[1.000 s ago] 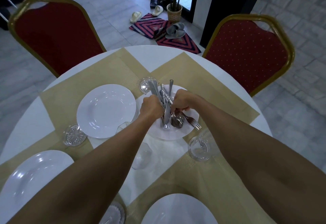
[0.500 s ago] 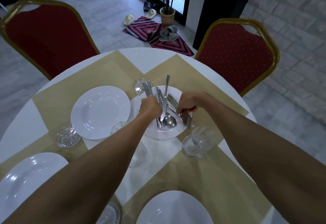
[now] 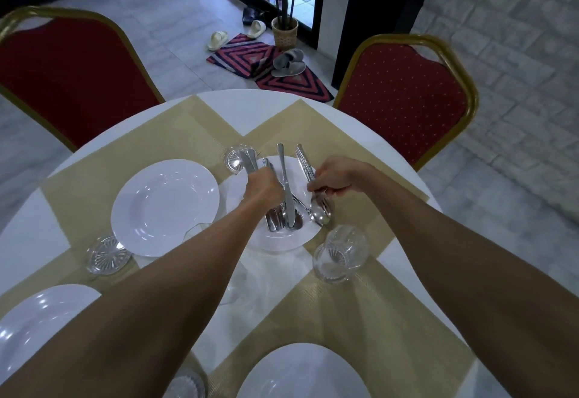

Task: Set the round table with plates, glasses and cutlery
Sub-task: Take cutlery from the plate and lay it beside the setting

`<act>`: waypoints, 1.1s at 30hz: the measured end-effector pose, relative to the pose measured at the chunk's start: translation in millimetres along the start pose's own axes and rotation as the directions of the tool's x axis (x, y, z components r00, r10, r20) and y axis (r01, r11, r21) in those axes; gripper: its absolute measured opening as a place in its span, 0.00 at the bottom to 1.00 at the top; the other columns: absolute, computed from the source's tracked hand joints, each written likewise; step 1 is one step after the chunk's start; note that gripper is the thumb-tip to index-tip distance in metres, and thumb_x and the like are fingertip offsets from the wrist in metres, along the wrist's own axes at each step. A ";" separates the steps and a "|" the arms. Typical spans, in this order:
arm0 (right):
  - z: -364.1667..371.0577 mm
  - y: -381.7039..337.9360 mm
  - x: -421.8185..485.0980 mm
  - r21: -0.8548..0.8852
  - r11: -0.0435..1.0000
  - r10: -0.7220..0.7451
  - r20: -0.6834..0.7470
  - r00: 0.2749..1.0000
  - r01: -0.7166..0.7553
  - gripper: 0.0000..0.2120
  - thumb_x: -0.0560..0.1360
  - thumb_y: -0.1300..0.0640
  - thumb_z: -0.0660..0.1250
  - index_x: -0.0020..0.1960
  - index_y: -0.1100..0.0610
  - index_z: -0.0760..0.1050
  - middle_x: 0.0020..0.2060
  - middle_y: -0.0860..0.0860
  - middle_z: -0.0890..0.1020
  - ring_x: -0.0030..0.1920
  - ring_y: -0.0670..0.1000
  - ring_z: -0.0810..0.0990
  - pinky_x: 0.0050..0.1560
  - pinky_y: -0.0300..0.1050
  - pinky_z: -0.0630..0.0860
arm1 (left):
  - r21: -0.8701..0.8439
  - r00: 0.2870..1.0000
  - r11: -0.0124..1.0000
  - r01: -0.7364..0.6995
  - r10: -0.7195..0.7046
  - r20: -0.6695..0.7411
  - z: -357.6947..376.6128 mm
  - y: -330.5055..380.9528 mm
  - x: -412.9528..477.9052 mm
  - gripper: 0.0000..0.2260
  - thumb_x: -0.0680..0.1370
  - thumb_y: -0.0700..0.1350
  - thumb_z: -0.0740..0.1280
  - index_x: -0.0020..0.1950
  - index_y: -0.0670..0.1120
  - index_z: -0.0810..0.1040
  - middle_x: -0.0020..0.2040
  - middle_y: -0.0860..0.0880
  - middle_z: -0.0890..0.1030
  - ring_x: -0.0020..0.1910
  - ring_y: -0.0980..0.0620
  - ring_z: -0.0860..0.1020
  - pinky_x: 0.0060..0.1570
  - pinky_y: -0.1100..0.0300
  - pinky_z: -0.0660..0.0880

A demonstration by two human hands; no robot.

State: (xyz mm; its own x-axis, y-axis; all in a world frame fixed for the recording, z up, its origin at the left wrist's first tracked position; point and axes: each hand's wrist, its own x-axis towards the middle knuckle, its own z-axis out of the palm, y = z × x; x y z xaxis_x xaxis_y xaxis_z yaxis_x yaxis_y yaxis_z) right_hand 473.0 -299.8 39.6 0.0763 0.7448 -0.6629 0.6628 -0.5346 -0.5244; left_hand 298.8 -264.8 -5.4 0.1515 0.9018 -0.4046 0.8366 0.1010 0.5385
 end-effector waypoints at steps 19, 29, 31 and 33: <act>3.2 15.0 -3.2 0.245 0.967 -0.053 -0.096 0.994 0.075 0.07 0.77 0.58 0.71 0.40 0.57 0.79 0.32 0.50 0.80 0.26 0.41 0.77 0.28 0.34 0.70 | 0.135 0.991 0.989 0.067 -0.050 -0.123 21.1 26.1 16.0 0.09 0.77 0.40 0.67 0.57 0.41 0.76 0.55 0.43 0.80 0.58 0.44 0.78 0.50 0.55 0.72; -19.7 27.1 -31.6 0.346 0.925 -0.047 -0.303 0.952 0.156 0.06 0.76 0.55 0.72 0.48 0.58 0.83 0.38 0.52 0.83 0.34 0.47 0.79 0.32 0.38 0.74 | -0.209 0.992 0.975 0.079 -0.096 -0.076 -15.7 45.1 -1.3 0.06 0.73 0.41 0.74 0.46 0.38 0.82 0.38 0.44 0.84 0.31 0.49 0.82 0.34 0.57 0.82; -27.2 22.4 -42.7 0.376 0.906 -0.057 -0.349 0.935 0.196 0.06 0.76 0.55 0.72 0.49 0.58 0.83 0.37 0.50 0.83 0.32 0.45 0.80 0.32 0.37 0.74 | -0.321 0.997 0.945 0.061 -0.071 -0.019 -33.0 54.1 -12.7 0.06 0.73 0.41 0.75 0.46 0.39 0.82 0.41 0.43 0.83 0.30 0.50 0.80 0.33 0.58 0.81; -35.2 16.2 -56.3 0.386 0.890 -0.080 -0.395 0.915 0.244 0.08 0.76 0.55 0.73 0.49 0.60 0.84 0.37 0.51 0.82 0.32 0.45 0.79 0.32 0.37 0.75 | -0.401 0.999 0.916 0.036 -0.021 0.040 -51.3 61.6 -28.1 0.07 0.72 0.42 0.76 0.46 0.41 0.82 0.44 0.44 0.83 0.35 0.50 0.79 0.36 0.56 0.81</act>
State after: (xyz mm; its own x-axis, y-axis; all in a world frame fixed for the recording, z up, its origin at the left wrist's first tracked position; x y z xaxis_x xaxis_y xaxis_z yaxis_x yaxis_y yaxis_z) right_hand 505.6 -336.3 87.3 0.3111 0.8820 -0.3540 0.3210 -0.4481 -0.8344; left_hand 319.0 -262.4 77.1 0.1545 0.8820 -0.4453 0.5604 0.2930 0.7747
